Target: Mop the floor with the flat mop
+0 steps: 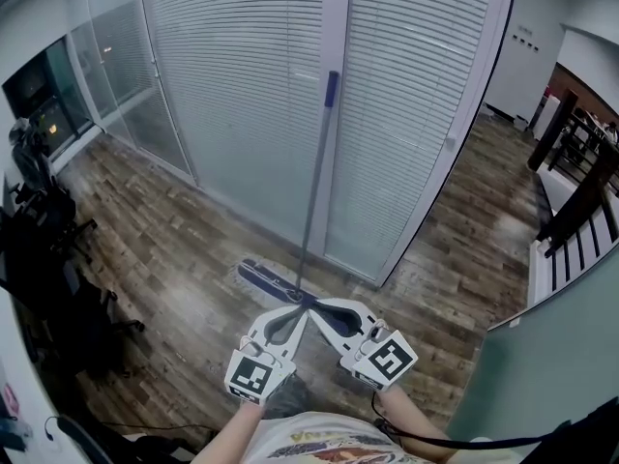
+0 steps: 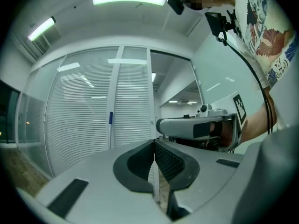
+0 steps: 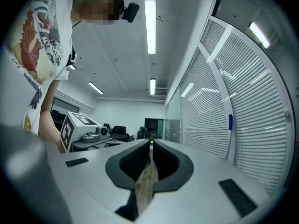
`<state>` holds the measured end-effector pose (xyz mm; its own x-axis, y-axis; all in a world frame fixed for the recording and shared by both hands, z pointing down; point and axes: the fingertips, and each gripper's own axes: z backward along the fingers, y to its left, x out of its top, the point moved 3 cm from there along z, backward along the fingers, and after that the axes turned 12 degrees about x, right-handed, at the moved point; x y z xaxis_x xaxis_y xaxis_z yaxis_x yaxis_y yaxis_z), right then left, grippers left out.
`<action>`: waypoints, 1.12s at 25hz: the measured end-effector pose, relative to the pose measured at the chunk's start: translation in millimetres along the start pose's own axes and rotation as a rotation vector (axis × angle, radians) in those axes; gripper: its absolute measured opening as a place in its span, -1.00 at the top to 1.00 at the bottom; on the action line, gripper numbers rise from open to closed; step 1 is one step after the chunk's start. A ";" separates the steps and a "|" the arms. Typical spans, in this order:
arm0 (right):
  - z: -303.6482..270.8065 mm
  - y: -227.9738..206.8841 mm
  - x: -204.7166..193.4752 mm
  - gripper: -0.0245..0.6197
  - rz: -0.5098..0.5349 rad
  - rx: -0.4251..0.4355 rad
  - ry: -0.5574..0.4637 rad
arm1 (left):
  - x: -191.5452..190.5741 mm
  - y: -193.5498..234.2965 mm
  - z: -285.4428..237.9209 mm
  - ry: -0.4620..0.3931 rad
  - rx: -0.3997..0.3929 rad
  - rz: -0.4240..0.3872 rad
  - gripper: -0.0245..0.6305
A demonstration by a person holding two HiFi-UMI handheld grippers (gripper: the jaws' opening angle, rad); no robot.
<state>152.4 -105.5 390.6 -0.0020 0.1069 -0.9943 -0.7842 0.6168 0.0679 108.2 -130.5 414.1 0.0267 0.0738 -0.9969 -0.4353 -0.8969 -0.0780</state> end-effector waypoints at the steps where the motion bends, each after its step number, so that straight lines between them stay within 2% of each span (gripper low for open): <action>1: -5.7 -13.9 -2.4 0.83 -0.010 -0.018 0.007 | 1.7 13.4 -8.4 -0.010 0.011 0.008 0.89; 5: -34.2 -58.2 -11.4 0.83 -0.037 -0.057 0.020 | 5.8 60.6 -39.7 -0.015 0.033 0.009 0.89; 10: -73.2 -104.0 -26.5 0.83 -0.069 -0.092 0.013 | -2.3 100.7 -85.1 -0.028 -0.039 -0.010 0.89; 16: -106.2 -165.2 -38.2 0.83 -0.084 -0.161 0.007 | -11.2 144.6 -138.0 -0.028 -0.087 -0.025 0.89; 22: -132.8 -211.5 -38.4 0.83 -0.073 -0.180 -0.017 | -6.3 183.6 -180.6 -0.046 -0.091 -0.071 0.89; 28: -151.0 -264.7 -46.4 0.83 -0.074 -0.203 -0.010 | -7.9 213.3 -229.1 -0.045 -0.076 -0.060 0.89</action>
<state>266.4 -391.4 406.3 0.0655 0.0756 -0.9950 -0.8907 0.4540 -0.0241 221.3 -422.2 403.4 0.0093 0.1459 -0.9893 -0.3648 -0.9206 -0.1392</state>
